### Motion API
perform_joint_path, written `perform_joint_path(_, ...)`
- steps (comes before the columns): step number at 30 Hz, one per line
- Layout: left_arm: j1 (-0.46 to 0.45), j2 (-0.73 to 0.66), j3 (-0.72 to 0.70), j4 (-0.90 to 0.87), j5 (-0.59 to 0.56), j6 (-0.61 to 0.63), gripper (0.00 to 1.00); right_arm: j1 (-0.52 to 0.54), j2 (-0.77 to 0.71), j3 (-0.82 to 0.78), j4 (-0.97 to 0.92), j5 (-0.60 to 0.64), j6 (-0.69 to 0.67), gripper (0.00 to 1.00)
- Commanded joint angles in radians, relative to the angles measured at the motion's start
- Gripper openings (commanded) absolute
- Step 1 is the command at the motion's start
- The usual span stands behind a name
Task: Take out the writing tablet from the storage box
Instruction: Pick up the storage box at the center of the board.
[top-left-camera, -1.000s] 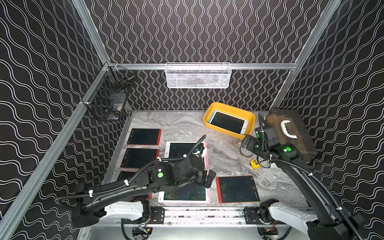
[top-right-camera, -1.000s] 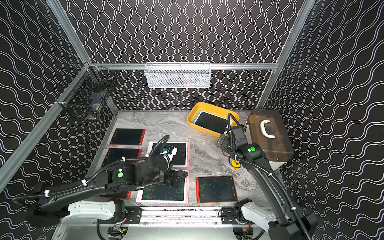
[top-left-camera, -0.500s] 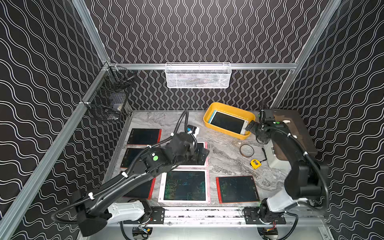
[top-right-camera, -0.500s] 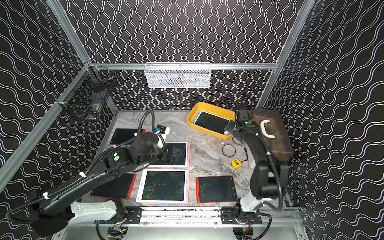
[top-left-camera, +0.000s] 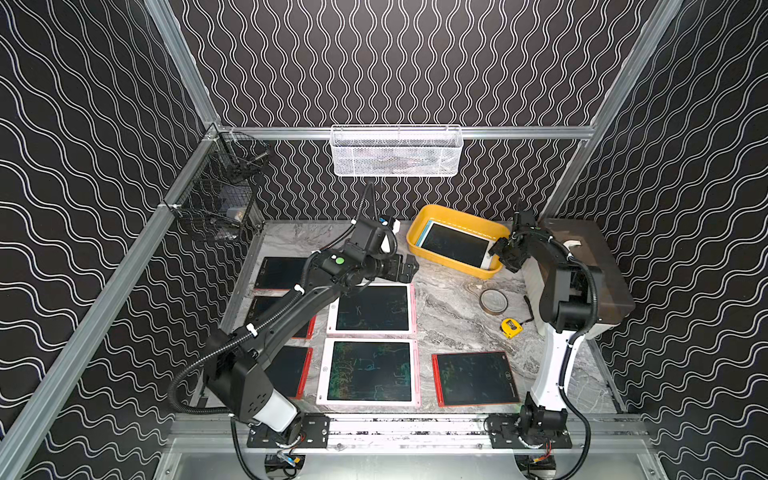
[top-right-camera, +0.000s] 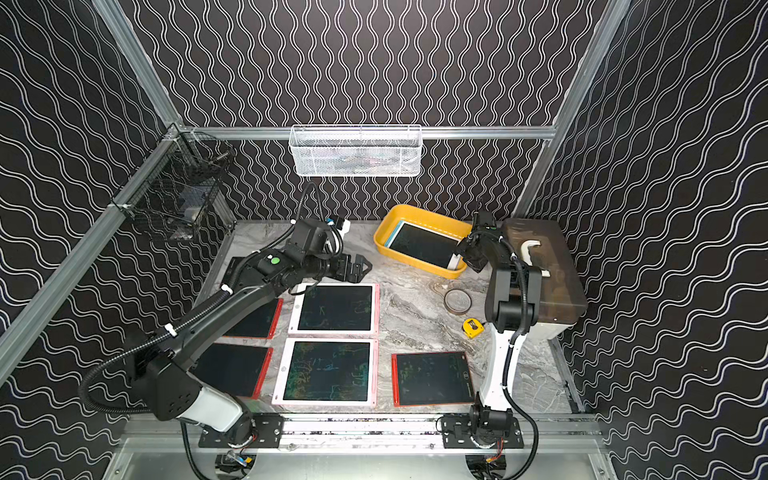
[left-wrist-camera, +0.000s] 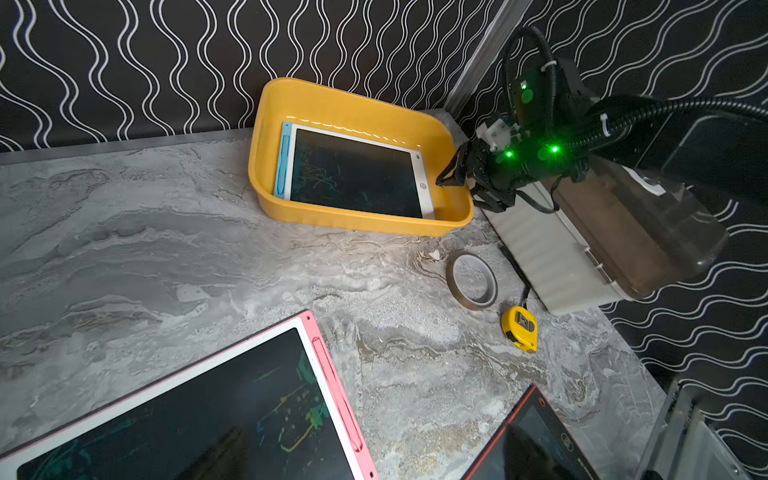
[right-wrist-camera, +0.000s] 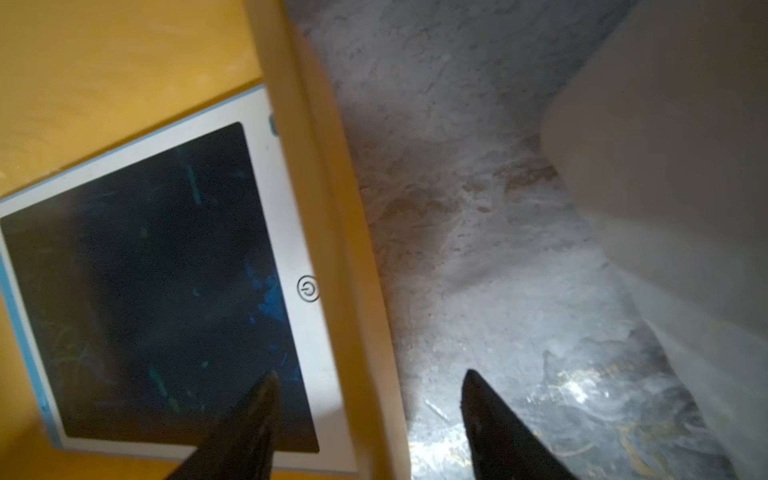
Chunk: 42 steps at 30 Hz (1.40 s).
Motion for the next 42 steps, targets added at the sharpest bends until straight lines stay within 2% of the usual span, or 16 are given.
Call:
perform_joint_path(1,0.037,0.032,0.025,0.037,0.083,0.013,0.99,-0.004,0.032,0.023,-0.010,-0.010,0.011,0.52)
perform_joint_path(3,0.055,0.060,0.047,0.028,0.103,0.015,0.99,-0.004,0.042,0.027,-0.009,-0.011,0.004,0.34)
perform_joint_path(5,0.069,0.091,0.074,0.013,0.117,0.023,0.99,-0.004,0.045,0.027,-0.003,-0.016,-0.010,0.20)
perform_joint_path(10,0.089,0.169,0.145,-0.026,0.133,0.048,0.99,-0.003,0.007,0.008,0.016,-0.033,-0.033,0.00)
perform_joint_path(18,0.117,0.240,0.248,-0.065,0.166,0.053,0.99,0.024,-0.110,-0.004,0.032,-0.052,-0.056,0.00)
perform_joint_path(23,0.134,0.223,0.298,-0.107,0.149,0.071,0.99,0.101,-0.191,-0.021,0.028,-0.046,-0.100,0.00)
perform_joint_path(27,0.140,0.203,0.315,-0.156,0.093,0.089,0.99,0.188,-0.264,-0.069,0.023,-0.045,-0.124,0.00)
perform_joint_path(35,0.140,0.189,0.229,-0.217,-0.063,0.079,0.99,0.313,-0.398,-0.281,0.097,-0.072,-0.120,0.00)
perform_joint_path(42,0.140,0.200,0.112,-0.206,-0.145,0.057,0.99,0.393,-0.461,-0.416,0.128,-0.034,-0.132,0.00)
